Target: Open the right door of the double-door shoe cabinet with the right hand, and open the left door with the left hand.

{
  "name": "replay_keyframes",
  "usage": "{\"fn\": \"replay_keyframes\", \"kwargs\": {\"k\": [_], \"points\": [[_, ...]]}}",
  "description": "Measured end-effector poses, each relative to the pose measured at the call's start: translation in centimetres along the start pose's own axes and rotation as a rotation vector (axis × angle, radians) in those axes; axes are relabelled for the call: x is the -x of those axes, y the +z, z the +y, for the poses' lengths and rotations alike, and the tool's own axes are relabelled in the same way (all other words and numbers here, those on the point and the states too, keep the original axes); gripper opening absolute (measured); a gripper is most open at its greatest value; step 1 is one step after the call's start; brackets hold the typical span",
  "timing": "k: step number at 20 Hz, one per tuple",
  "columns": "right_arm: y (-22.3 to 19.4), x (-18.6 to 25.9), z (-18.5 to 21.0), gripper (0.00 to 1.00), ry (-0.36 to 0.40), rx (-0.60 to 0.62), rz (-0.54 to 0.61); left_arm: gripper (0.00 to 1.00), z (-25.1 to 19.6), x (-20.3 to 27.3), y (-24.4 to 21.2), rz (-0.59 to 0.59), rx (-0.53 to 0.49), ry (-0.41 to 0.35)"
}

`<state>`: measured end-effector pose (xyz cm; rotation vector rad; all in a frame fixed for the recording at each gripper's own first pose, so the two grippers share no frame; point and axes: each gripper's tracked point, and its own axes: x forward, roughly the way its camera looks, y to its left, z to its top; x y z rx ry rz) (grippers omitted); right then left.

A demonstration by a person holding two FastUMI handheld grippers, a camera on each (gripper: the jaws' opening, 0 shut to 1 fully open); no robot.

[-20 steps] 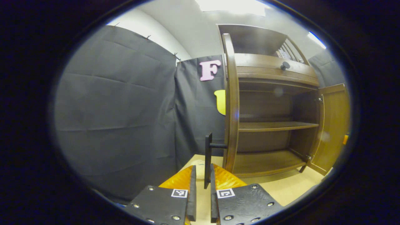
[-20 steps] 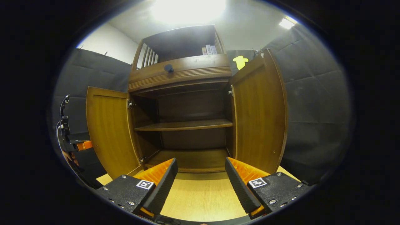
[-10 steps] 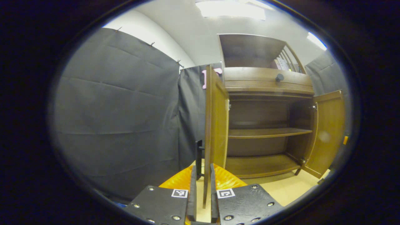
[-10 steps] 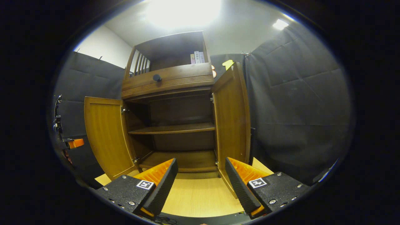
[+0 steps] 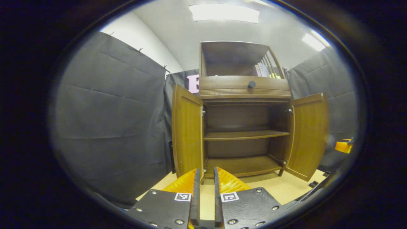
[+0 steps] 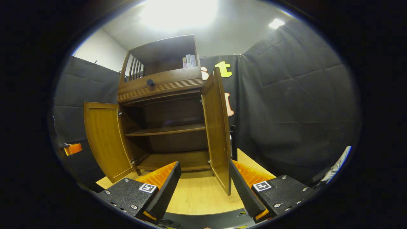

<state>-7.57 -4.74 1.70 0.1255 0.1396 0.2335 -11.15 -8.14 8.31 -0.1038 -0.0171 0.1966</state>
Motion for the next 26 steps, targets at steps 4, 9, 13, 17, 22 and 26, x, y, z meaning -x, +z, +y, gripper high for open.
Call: {"fn": "replay_keyframes", "kwargs": {"k": [4,9,13,17,22,26], "points": [[0.1,1.0,-0.8,0.94,-0.008,0.0,0.0,0.38,-0.7,1.3,-0.7,0.017,0.008,0.013],[0.7,1.7,-1.8,0.94,-0.013,0.008,-0.011,0.75,-0.2,2.4,-0.4,0.006,-0.018,0.062],[1.4,2.0,-2.2,0.94,-0.016,0.013,-0.027,0.98,-0.3,2.7,0.3,-0.014,-0.033,0.065],[1.9,2.0,-1.9,0.94,-0.009,0.013,-0.039,0.98,-0.3,3.1,0.7,-0.027,-0.04,0.064],[1.9,2.3,-1.0,0.94,0.004,0.022,-0.042,0.98,-0.4,3.7,1.3,-0.041,-0.066,0.049],[1.8,2.4,-0.7,0.94,0.007,0.025,-0.043,0.98,-0.2,3.8,1.1,-0.038,-0.065,0.047]]}}
